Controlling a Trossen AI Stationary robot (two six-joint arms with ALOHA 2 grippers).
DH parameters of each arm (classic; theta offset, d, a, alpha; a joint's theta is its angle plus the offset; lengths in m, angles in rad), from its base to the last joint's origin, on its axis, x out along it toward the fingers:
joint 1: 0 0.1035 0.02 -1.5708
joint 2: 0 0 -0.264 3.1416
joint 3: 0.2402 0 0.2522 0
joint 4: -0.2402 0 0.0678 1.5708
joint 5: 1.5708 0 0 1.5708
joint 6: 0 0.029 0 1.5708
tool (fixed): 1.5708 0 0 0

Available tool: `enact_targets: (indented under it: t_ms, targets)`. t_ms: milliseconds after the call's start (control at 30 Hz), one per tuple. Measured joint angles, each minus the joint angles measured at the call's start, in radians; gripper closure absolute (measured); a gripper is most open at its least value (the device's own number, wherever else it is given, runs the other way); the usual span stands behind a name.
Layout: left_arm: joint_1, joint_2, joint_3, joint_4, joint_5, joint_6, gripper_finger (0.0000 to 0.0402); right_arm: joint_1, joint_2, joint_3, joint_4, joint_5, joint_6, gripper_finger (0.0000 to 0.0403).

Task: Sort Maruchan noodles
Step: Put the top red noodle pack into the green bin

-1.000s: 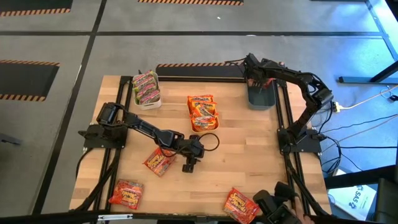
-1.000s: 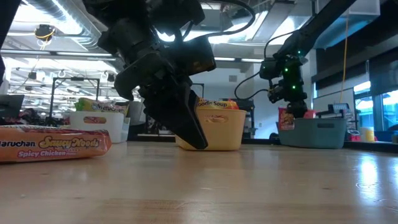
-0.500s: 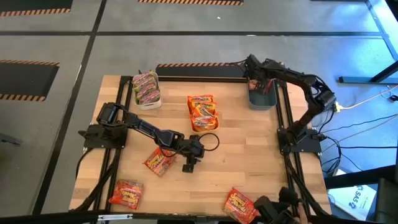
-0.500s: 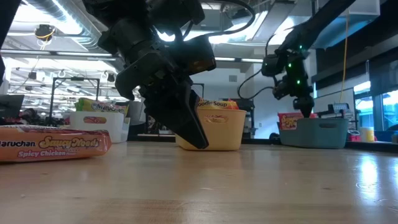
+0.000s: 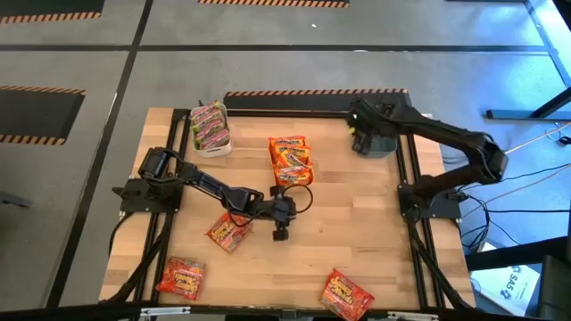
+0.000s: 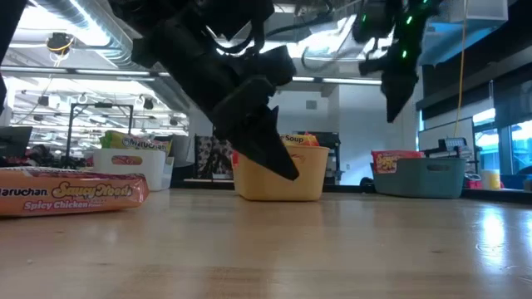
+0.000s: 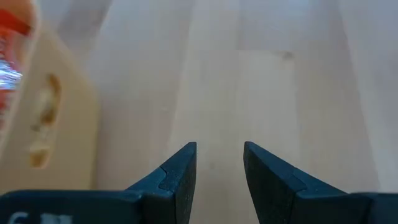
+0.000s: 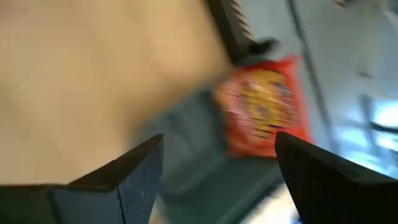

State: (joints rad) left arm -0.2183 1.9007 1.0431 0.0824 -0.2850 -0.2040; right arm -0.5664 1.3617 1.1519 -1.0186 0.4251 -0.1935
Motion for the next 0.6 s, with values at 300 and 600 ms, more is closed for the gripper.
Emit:
enact_targets:
  t_ms: [300,600]
  targets:
    - [-0.039,-0.021,0.047,-0.098,0.055,0.095,0.0274,0.363,-0.122,0.000,0.038,-0.189,0.184,0.0113]
    - [-0.123,-0.234,0.063,-0.474,-0.025,-0.117,0.0274,0.751,-0.122,-0.081,0.240,-0.101,0.269,0.0113]
